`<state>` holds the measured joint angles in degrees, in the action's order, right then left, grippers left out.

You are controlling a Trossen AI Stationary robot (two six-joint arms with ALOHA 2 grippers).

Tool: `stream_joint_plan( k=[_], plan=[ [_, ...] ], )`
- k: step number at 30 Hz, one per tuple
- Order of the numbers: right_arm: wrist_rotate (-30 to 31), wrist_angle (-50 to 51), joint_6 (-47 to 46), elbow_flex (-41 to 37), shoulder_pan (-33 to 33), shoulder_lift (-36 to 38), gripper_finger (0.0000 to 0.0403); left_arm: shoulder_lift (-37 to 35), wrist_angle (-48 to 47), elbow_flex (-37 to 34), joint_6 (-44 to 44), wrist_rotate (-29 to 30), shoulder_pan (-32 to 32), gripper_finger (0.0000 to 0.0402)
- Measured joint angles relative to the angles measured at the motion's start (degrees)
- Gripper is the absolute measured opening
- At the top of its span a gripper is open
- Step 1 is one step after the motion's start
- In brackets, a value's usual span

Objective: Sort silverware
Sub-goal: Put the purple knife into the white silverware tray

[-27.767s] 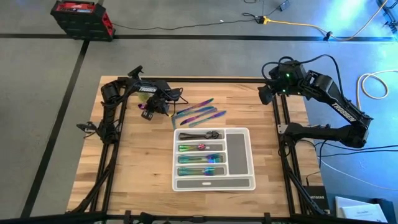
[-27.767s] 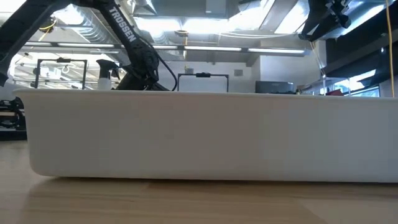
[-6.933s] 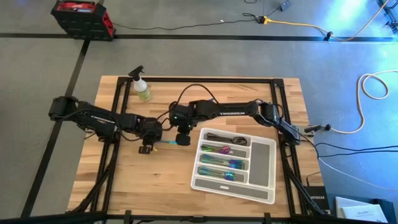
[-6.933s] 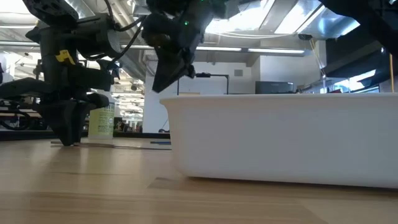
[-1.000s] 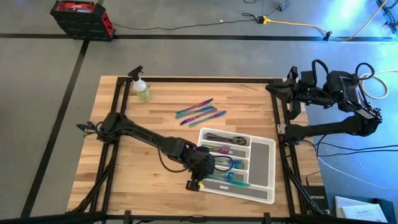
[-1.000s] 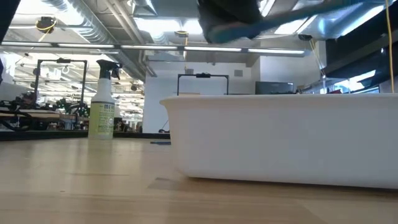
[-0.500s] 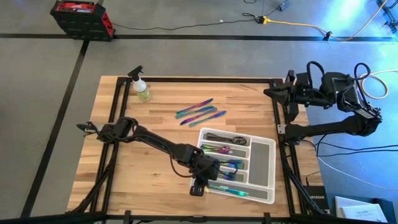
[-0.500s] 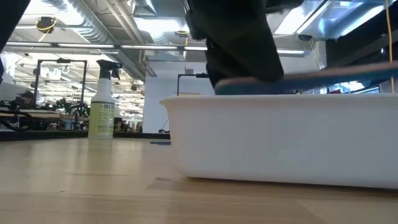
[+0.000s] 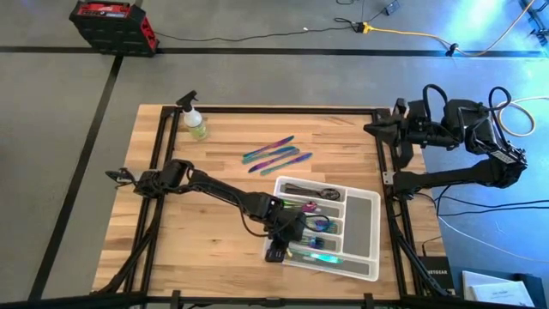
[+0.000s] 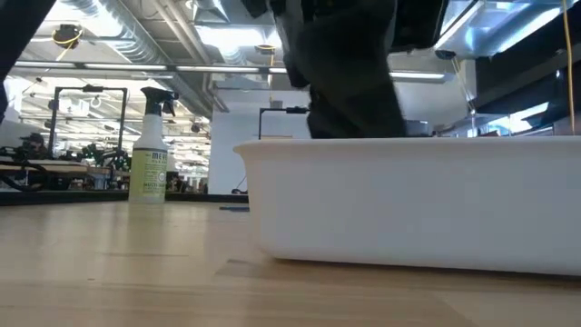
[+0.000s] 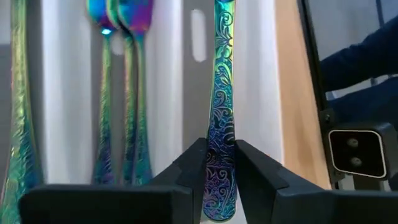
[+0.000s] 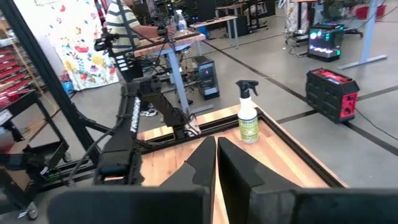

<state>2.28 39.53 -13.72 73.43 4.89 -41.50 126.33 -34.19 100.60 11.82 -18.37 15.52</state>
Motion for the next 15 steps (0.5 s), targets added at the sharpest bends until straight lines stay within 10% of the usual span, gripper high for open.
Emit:
stream_joint_plan(
  k=[15],
  plan=[
    [-0.39,-0.48,-0.20,-0.02,0.00,0.00,0.0001,-0.35,0.13,-1.48,9.47,-10.41,-2.31,0.0145]
  ],
)
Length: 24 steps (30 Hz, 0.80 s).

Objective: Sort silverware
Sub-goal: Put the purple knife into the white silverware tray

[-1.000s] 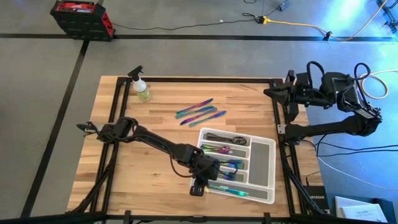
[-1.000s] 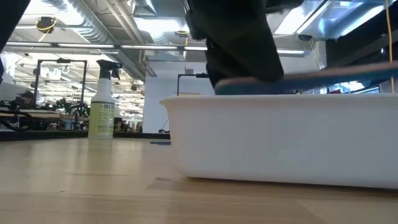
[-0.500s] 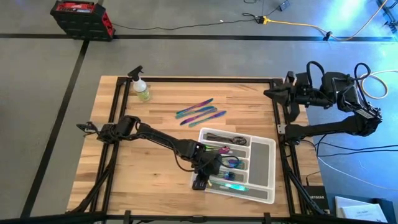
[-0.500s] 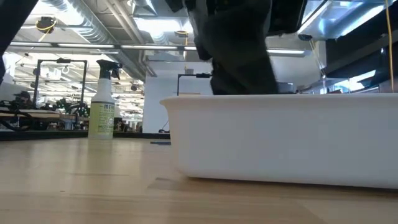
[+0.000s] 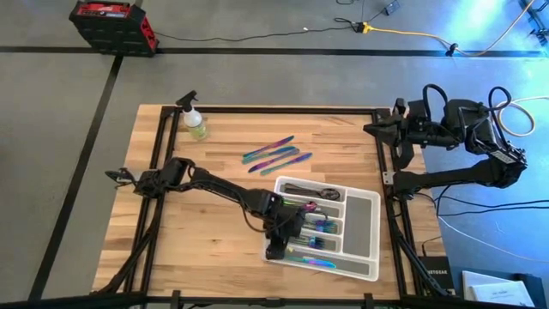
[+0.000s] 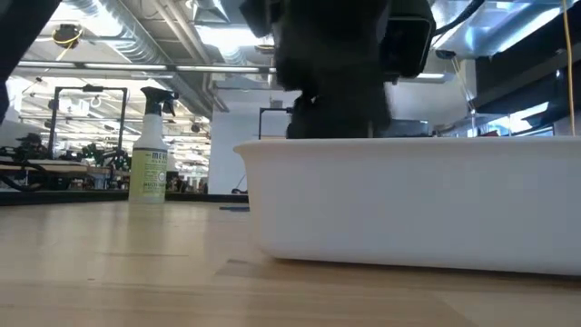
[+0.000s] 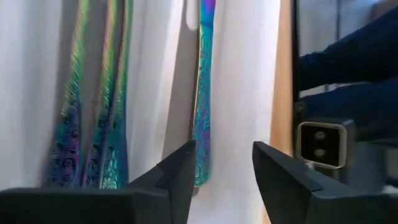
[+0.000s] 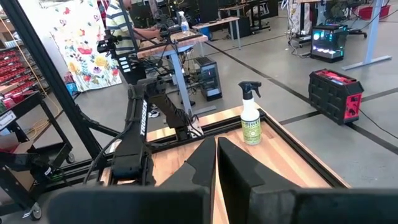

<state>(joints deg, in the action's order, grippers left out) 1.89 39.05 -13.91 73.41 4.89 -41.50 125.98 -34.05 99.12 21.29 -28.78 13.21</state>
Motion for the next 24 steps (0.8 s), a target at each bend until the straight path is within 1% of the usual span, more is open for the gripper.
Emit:
stream_joint_plan(
  k=[3,5,7,12,14,16,19,22,24],
  plan=[
    [-0.01,-0.45,-1.08,-0.02,0.00,0.00,0.0001,-2.31,0.68,2.10,2.43,-0.78,-1.81,0.0146],
    [-0.31,-1.20,-2.41,-0.02,0.00,0.04,0.0001,-4.28,0.59,3.56,2.78,1.61,-3.07,0.0146],
    [-0.69,-2.18,-2.67,-0.02,0.00,0.04,0.0001,-6.41,0.44,4.48,2.20,6.38,-4.40,0.0147],
    [-1.49,-1.02,-2.80,-0.02,-0.02,-0.17,0.0001,-11.71,-2.72,4.93,-1.33,24.31,-8.36,0.0147],
    [-1.55,-0.95,-2.80,-0.02,-0.02,-1.10,0.0001,-12.96,-5.80,4.95,-4.57,28.85,-10.21,0.0147],
    [-1.64,-1.09,-2.80,-0.02,0.00,-1.75,0.0001,-13.41,-8.73,4.93,-8.27,30.38,-12.37,0.0147],
    [-1.62,-1.78,-2.80,-0.02,-0.01,-3.76,0.0001,-13.38,-13.70,4.73,-13.14,30.42,-16.00,0.0147],
    [-1.44,-1.03,-2.00,0.00,0.00,-6.88,0.0001,-13.43,-16.10,3.39,-16.80,30.51,-20.05,0.0147],
    [1.54,-0.15,-0.86,-0.02,0.00,-9.51,0.0001,-13.38,-16.75,2.58,-19.43,30.53,-22.58,0.0146]
  ],
)
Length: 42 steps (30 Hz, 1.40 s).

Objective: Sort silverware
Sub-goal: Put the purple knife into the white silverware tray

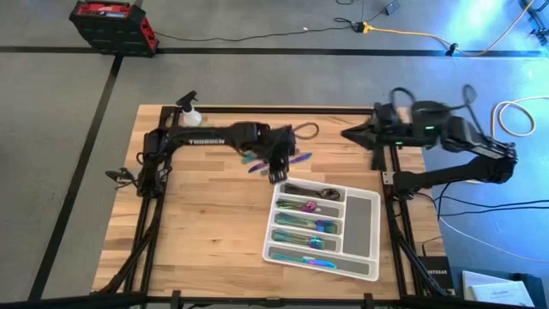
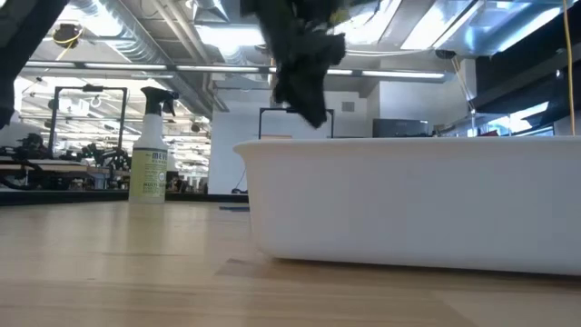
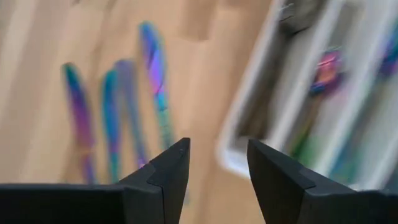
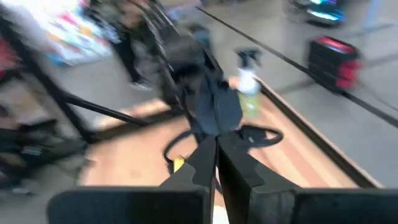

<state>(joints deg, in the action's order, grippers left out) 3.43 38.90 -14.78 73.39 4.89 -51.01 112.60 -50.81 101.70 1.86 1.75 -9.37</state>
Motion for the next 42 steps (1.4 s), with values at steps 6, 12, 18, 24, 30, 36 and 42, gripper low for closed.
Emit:
stream_joint_plan(
  k=[6,12,18,24,30,36,42],
  plan=[
    [4.16,-0.01,6.95,0.02,2.88,-7.41,0.0001,-0.07,-1.94,-0.03,-11.51,-0.21,-6.65,0.0133],
    [-6.24,-0.19,8.78,0.00,14.09,-16.77,0.0001,-0.01,-4.19,-0.03,-21.09,-3.54,-12.97,0.0120],
    [-16.17,-3.49,22.40,0.00,21.05,-27.75,0.0001,-1.40,-0.24,-5.79,-15.75,-10.16,-19.06,0.0104],
    [-24.81,-7.94,35.66,0.02,24.77,-39.37,0.0001,-2.33,4.09,-12.50,-18.71,-10.22,-19.64,0.0086],
    [-30.80,-6.95,39.13,0.02,26.36,-48.90,0.0001,-2.30,9.88,-21.20,-15.36,-7.84,-17.91,0.0081],
    [-32.32,-6.01,36.47,0.02,26.18,-52.98,0.0001,-2.22,14.37,-26.97,-14.03,-2.17,-16.03,0.0081],
    [-33.42,-6.09,28.25,0.06,26.27,-55.71,0.0000,-2.22,15.56,-29.45,-13.58,-2.02,-15.26,0.0081]
  ],
)
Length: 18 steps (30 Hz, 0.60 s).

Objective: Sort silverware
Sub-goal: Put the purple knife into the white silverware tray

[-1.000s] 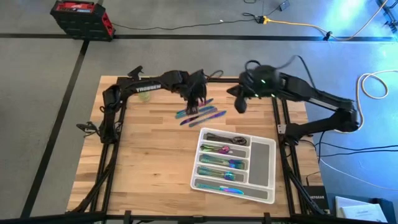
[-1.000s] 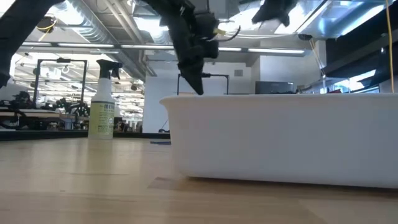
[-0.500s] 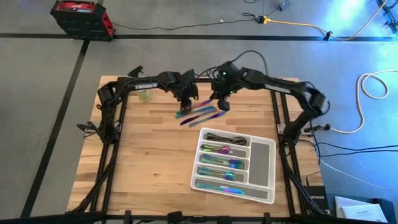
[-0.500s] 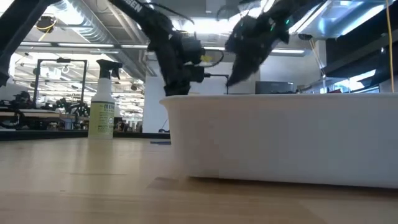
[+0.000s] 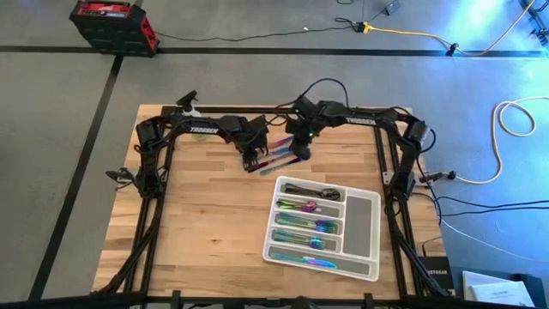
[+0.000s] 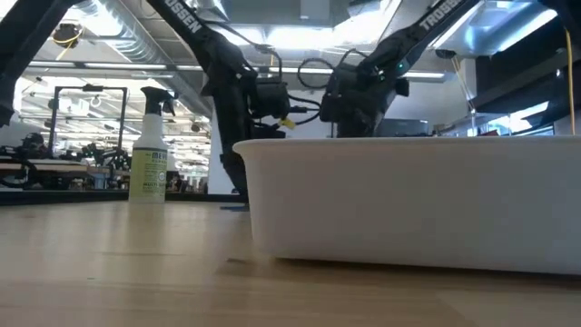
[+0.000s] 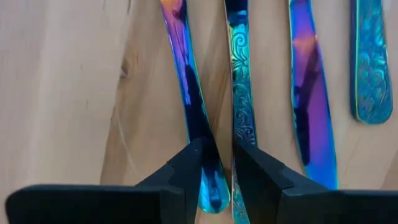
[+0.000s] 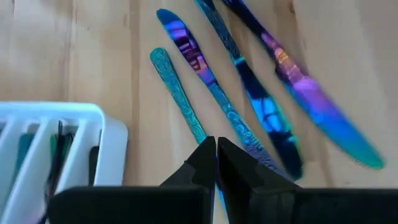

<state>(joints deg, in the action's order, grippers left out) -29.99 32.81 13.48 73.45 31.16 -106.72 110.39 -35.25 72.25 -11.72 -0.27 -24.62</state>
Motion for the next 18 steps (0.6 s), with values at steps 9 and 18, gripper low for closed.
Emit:
stream_joint_plan(
  k=[9,18],
  plan=[
    [-2.00,-0.48,-14.87,3.88,-0.02,-3.88,0.0000,0.00,3.66,-0.33,0.32,-0.79,0.25,0.0081],
    [-3.69,1.89,-21.75,11.33,-0.02,-9.47,0.0000,0.00,2.61,-0.37,1.47,-0.68,0.43,0.0081]
  ],
)
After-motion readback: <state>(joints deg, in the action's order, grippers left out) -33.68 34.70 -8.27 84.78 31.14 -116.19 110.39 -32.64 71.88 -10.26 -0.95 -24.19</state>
